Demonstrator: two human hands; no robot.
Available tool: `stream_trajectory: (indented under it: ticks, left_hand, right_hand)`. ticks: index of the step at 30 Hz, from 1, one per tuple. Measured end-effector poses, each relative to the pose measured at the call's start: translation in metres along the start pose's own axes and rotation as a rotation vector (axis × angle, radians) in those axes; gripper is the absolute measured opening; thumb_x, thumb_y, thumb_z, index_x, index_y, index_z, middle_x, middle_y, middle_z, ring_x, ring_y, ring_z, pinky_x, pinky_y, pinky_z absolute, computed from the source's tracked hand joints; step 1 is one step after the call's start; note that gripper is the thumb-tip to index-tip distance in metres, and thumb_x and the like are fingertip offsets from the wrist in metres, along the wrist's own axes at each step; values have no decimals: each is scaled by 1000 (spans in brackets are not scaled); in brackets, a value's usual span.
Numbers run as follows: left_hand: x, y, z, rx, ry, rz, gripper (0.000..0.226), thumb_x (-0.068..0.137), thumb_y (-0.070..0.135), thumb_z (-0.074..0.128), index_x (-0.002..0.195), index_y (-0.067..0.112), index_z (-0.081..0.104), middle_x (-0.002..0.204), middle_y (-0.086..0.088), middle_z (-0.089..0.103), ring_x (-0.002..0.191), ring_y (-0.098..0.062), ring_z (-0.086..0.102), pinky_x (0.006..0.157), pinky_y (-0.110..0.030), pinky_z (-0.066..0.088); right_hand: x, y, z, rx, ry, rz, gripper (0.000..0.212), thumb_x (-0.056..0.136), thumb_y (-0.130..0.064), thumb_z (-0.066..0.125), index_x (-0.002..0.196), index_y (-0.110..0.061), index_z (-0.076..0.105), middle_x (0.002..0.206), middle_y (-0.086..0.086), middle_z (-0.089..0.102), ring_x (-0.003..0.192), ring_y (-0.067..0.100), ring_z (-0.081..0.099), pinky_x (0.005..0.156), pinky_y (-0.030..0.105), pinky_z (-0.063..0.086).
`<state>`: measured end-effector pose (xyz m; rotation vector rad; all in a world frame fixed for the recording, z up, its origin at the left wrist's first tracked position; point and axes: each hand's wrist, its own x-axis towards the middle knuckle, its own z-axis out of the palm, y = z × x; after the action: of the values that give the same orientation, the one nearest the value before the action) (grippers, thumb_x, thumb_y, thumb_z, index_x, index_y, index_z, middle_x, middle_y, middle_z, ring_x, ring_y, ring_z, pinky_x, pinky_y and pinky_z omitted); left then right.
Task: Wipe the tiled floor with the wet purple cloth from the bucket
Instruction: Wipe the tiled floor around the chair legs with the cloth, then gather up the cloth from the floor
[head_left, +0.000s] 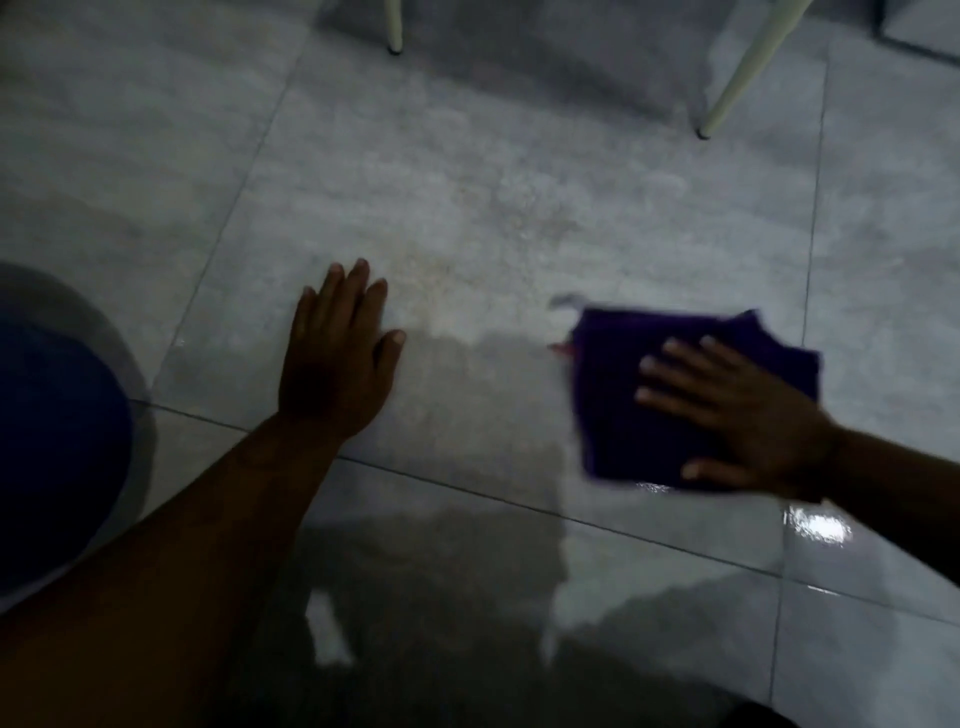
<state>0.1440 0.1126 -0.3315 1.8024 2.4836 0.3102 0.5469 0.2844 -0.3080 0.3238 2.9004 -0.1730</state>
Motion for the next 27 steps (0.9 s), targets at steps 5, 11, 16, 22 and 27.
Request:
stream_trajectory:
  ticks: [5, 11, 16, 22, 27]
  left_hand:
    - [2, 2, 1, -16, -34, -36, 58, 94, 41, 39, 144, 11, 40, 158, -12, 32, 148, -31, 24, 121, -50, 19]
    - [21, 20, -18, -192, 56, -217, 45, 94, 38, 45, 127, 10, 58, 137, -12, 57, 127, -34, 49, 101, -44, 40]
    - [57, 62, -38, -600, -19, -610, 51, 90, 41, 56, 129, 8, 51, 126, -15, 59, 114, -31, 58, 86, -30, 43]
    - [51, 100, -44, -625, -345, -789, 76, 77, 32, 78, 137, 1, 42, 138, -22, 54, 126, -38, 54, 101, -40, 46]
    - [37, 125, -78, -641, -451, -607, 57, 88, 43, 59, 130, 3, 55, 133, -20, 59, 120, -36, 57, 100, -39, 49]
  right_hand:
    - [88, 48, -30, 99, 67, 511, 80, 93, -72, 13, 159, -26, 7, 168, 5, 4, 155, 29, 0, 124, 56, 7]
    - [215, -7, -43, 61, 90, 395, 79, 93, -70, 20, 159, -26, 10, 168, 5, 5, 155, 30, -1, 124, 53, 1]
    - [204, -67, -29, 12, 66, 73, 80, 91, -69, 30, 158, -27, 17, 167, 2, 12, 154, 30, 1, 123, 55, 3]
    - [126, -91, -15, 144, 339, 817, 71, 90, -65, 48, 146, -21, 45, 158, 10, 38, 150, 38, 23, 120, 56, 15]
    - [116, -120, -20, 329, 304, 1137, 90, 85, -75, 45, 150, -13, 35, 159, 18, 33, 151, 39, 17, 122, 57, 10]
